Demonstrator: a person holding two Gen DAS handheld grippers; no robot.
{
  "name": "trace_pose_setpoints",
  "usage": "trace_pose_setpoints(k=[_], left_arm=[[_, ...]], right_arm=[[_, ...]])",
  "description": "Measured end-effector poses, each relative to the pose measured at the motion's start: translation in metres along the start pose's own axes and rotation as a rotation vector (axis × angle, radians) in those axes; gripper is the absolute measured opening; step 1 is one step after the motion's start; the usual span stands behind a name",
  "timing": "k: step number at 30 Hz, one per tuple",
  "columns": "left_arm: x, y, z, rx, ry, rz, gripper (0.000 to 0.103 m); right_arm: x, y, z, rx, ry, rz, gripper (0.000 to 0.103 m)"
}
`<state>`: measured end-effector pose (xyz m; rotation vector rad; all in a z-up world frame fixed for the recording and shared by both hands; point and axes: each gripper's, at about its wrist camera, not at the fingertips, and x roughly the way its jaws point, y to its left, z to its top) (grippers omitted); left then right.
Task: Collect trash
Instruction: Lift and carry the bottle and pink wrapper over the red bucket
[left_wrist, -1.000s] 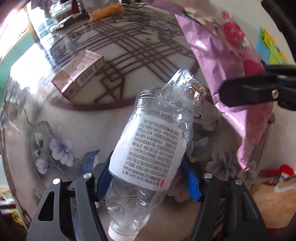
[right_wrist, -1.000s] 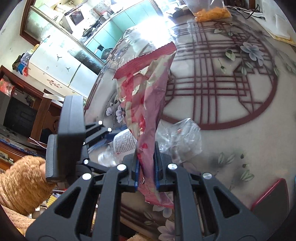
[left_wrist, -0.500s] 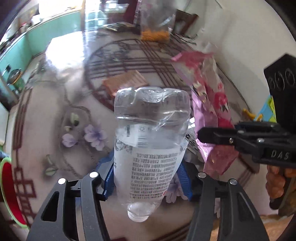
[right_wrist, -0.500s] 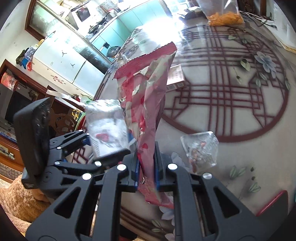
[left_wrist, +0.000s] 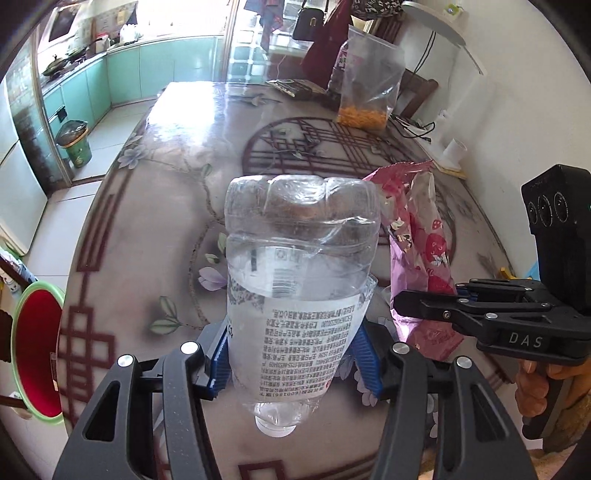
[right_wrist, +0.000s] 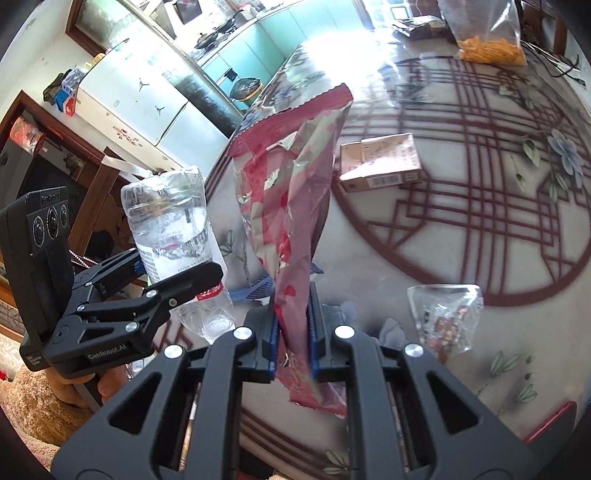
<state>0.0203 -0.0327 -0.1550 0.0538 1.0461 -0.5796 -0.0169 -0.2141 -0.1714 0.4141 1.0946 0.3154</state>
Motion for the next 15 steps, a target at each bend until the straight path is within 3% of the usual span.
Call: trace_pose_setpoints(k=[15], left_arm=[[-0.014, 0.037, -0.007, -0.084, -0.018, 0.002, 0.053]], right_arm=[[0.02, 0.023, 0.003, -0.036, 0.031, 0.003, 0.013]])
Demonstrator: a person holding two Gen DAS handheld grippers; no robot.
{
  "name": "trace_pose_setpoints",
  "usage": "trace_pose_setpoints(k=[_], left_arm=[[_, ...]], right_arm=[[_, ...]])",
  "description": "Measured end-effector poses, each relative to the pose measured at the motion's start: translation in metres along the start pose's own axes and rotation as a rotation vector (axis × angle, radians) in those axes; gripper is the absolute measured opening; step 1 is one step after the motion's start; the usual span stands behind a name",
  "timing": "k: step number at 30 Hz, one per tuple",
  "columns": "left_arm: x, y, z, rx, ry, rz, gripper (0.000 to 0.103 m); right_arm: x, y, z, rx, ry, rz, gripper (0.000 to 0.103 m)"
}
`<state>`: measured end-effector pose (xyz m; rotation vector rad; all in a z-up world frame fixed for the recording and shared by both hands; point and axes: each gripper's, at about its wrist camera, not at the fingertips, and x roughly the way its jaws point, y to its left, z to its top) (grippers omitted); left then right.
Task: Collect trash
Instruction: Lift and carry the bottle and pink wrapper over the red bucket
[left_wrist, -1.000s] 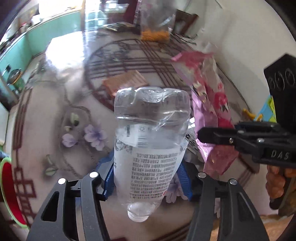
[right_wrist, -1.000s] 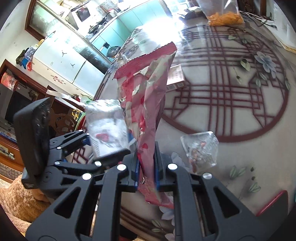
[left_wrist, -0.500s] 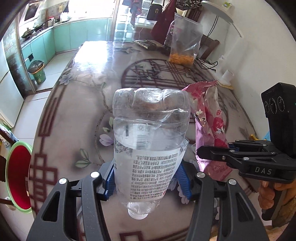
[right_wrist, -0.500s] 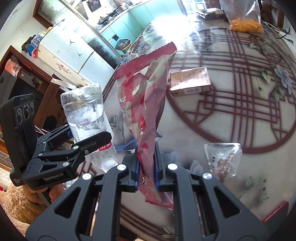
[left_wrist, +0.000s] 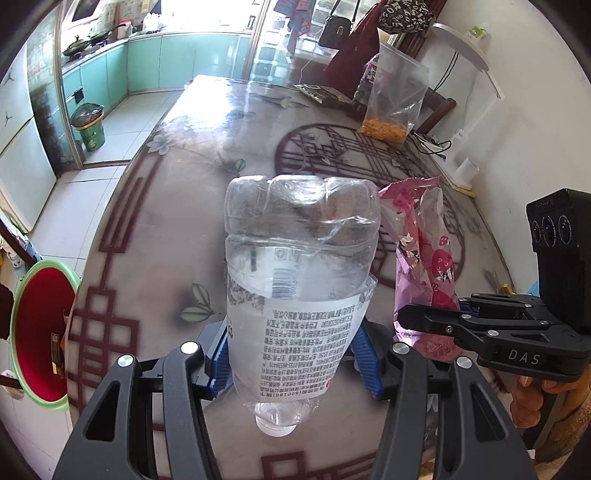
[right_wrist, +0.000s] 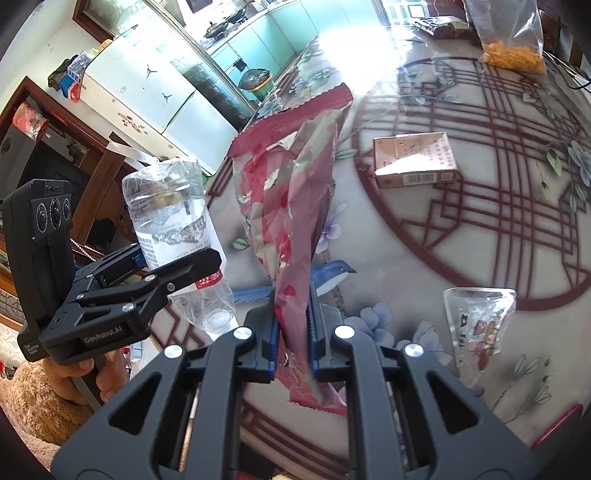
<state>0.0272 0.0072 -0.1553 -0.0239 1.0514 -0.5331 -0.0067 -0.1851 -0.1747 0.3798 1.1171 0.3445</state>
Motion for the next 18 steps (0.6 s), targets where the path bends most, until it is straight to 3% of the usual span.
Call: trace_pose_setpoints(k=[10, 18], left_arm=[[-0.012, 0.035, -0.003, -0.018, -0.026, -0.027, 0.053], [-0.022, 0.081, 0.004, 0.025, -0.006, -0.066, 0.053]], right_arm=[[0.015, 0.029, 0.005, -0.032, 0.01, -0.024, 0.013], [0.037, 0.063, 0.016, 0.005, 0.002, -0.086, 0.013]])
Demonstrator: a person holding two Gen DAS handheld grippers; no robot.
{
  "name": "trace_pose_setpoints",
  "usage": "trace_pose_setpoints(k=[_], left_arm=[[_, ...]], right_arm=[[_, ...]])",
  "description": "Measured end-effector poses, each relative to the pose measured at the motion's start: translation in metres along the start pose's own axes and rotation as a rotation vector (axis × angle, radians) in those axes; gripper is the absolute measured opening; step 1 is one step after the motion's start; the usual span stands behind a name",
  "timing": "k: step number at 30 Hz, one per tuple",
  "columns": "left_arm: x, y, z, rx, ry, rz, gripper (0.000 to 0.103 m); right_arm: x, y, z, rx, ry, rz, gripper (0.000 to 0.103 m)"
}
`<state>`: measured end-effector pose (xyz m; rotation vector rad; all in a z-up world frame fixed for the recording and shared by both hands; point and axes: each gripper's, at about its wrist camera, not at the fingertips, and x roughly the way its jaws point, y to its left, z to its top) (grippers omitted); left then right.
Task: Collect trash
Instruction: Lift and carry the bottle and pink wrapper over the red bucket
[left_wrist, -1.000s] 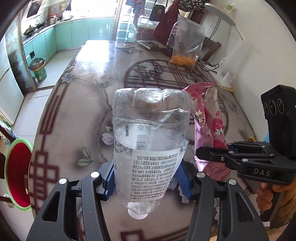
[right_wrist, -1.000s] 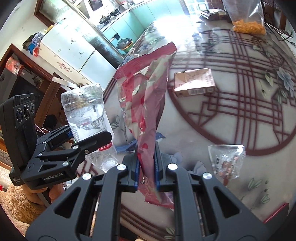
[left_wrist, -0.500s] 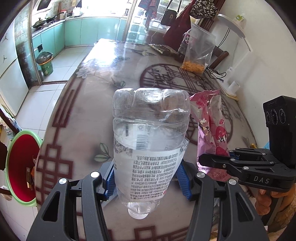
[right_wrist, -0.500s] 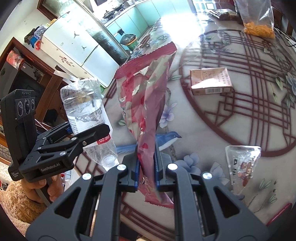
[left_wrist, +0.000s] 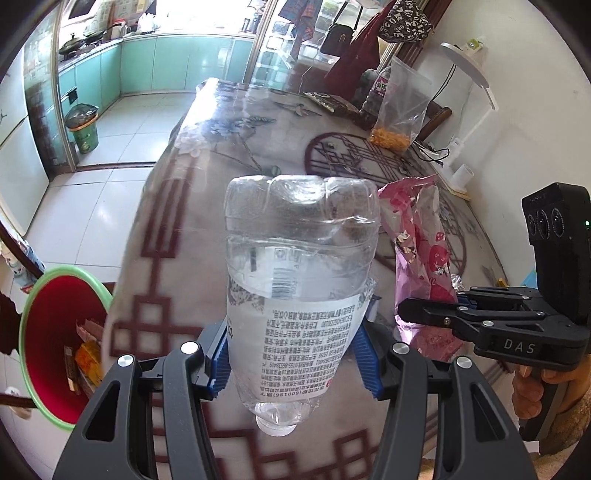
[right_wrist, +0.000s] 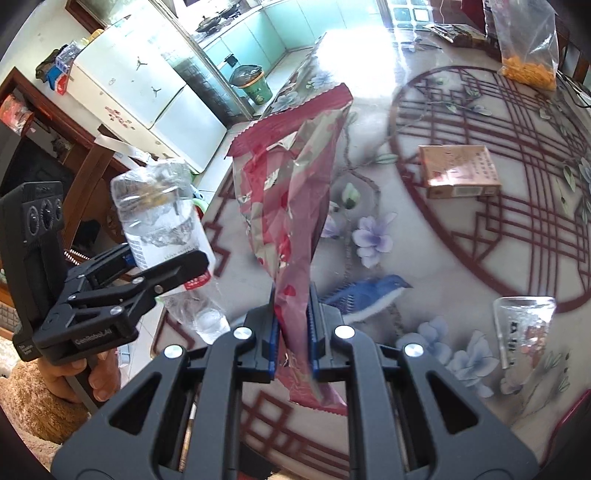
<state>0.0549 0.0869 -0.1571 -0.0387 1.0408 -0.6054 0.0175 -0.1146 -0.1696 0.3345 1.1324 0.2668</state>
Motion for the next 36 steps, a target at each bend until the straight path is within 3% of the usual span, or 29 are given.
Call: trace_pose_setpoints(k=[10, 19, 28, 36], left_arm=[[-0.025, 0.064, 0.014, 0.026, -0.019, -0.013, 0.053], [-0.039, 0.119, 0.007, -0.036, -0.022, 0.013, 0.053], [-0.043, 0.164, -0.01, -0.108, -0.009, 0.08, 0.053], [-0.041, 0.204, -0.028, -0.179, 0.028, 0.158, 0.053]], right_arm=[[0.022, 0.067, 0.017, -0.004, -0.042, -0.025, 0.013], [0.027, 0.118, 0.034, -0.081, -0.074, -0.058, 0.014], [0.048, 0.16, 0.041, -0.146, -0.046, -0.041, 0.014], [0.087, 0.198, 0.043, -0.224, 0.037, 0.005, 0.014]])
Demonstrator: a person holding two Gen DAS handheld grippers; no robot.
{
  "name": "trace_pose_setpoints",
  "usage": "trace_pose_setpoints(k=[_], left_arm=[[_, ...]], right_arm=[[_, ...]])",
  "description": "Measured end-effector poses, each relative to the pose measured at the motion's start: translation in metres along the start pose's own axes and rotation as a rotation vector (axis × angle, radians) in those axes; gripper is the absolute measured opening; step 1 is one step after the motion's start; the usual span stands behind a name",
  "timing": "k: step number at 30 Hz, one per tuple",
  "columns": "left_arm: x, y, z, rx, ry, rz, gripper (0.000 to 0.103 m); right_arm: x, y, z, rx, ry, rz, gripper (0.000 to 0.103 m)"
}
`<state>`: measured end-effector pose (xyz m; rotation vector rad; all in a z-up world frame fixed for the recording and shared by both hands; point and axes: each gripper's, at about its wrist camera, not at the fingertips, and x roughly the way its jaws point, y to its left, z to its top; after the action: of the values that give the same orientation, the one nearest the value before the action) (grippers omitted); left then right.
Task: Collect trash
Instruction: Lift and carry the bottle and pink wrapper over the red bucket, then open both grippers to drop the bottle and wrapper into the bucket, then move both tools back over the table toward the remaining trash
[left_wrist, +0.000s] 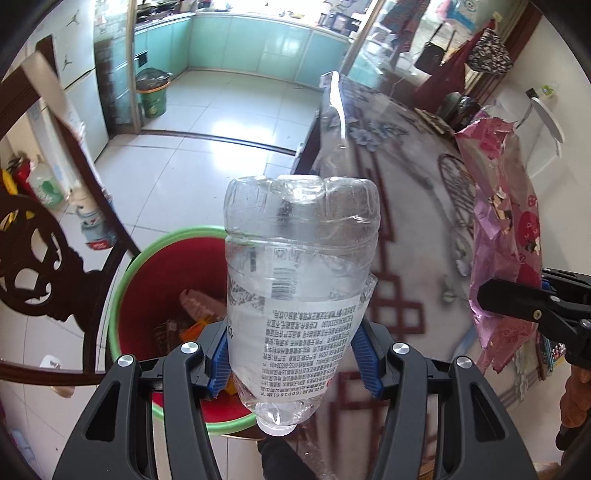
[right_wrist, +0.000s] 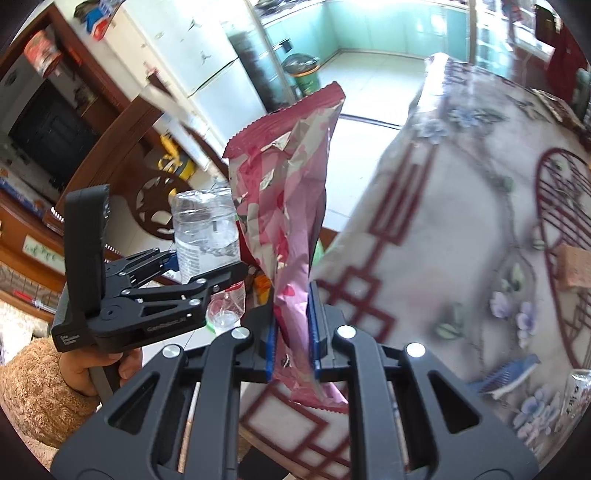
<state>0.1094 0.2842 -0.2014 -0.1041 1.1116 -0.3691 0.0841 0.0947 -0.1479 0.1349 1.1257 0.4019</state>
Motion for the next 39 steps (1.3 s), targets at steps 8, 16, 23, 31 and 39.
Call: trace_pose_setpoints(k=[8, 16, 23, 31, 39], left_arm=[[0.005, 0.038, -0.008, -0.06, 0.029, 0.064, 0.053], [0.001, 0.067, -0.009, -0.114, 0.035, 0.105, 0.056], [-0.005, 0.087, -0.006, -0.173, 0.01, 0.13, 0.075], [-0.003, 0.065, 0.012, -0.096, -0.013, 0.101, 0.075], [0.004, 0.008, 0.033, 0.032, -0.037, 0.016, 0.075]], right_arm=[[0.028, 0.028, 0.004, -0.046, 0.057, 0.039, 0.014], [0.055, 0.05, 0.01, -0.069, 0.107, 0.076, 0.015], [0.058, 0.055, 0.019, -0.071, 0.074, 0.068, 0.05], [0.046, 0.027, 0.015, 0.011, 0.047, 0.011, 0.05], [-0.002, -0.058, -0.024, 0.222, -0.023, -0.149, 0.053]])
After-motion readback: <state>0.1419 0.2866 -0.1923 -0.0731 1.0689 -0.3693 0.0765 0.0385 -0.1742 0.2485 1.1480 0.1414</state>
